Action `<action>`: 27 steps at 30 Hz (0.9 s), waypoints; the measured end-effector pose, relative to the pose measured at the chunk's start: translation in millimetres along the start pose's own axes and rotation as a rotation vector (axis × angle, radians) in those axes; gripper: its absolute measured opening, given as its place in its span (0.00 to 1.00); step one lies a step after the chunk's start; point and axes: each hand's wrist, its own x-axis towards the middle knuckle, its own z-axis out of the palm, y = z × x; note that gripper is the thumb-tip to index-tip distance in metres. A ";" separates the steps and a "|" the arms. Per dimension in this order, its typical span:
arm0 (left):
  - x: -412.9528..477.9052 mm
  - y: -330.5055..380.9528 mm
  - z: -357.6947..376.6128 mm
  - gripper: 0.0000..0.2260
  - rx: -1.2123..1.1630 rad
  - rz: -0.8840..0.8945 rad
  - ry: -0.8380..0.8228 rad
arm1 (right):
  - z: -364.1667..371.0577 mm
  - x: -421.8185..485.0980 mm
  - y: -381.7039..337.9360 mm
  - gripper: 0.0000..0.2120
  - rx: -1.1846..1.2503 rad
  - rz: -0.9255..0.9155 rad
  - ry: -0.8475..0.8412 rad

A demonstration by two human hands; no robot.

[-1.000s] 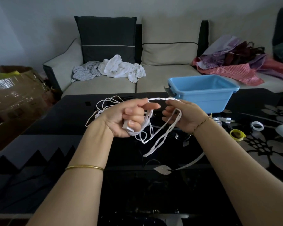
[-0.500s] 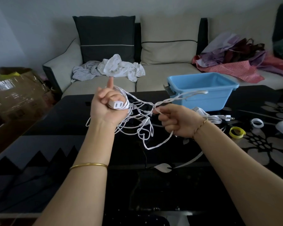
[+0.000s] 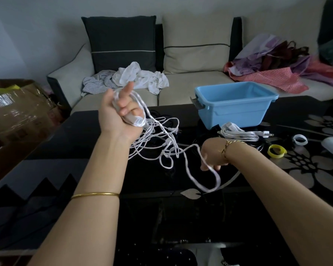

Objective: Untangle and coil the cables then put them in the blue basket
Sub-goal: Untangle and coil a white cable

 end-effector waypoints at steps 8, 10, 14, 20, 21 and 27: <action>-3.3 -22.4 16.9 0.24 0.241 -0.290 -0.066 | -27.3 -22.2 -37.9 0.14 0.678 -0.365 0.817; -3.8 -25.0 19.1 0.24 0.263 -0.337 -0.100 | -25.1 -18.5 -44.9 0.10 0.861 -0.468 0.679; -2.1 -27.5 17.9 0.25 0.262 -0.377 -0.130 | -14.6 -7.1 -43.5 0.05 1.071 -0.562 0.513; 2.7 -23.2 5.9 0.21 -0.147 -0.513 -0.390 | -12.0 -9.3 -35.4 0.14 1.507 -0.644 0.277; 3.0 -22.3 5.7 0.21 -0.203 -0.530 -0.440 | -12.6 -10.4 -34.1 0.15 1.524 -0.625 0.255; -1.8 -26.1 17.1 0.19 -0.136 -0.238 -0.302 | -12.6 -18.6 -39.3 0.12 1.239 -0.551 0.156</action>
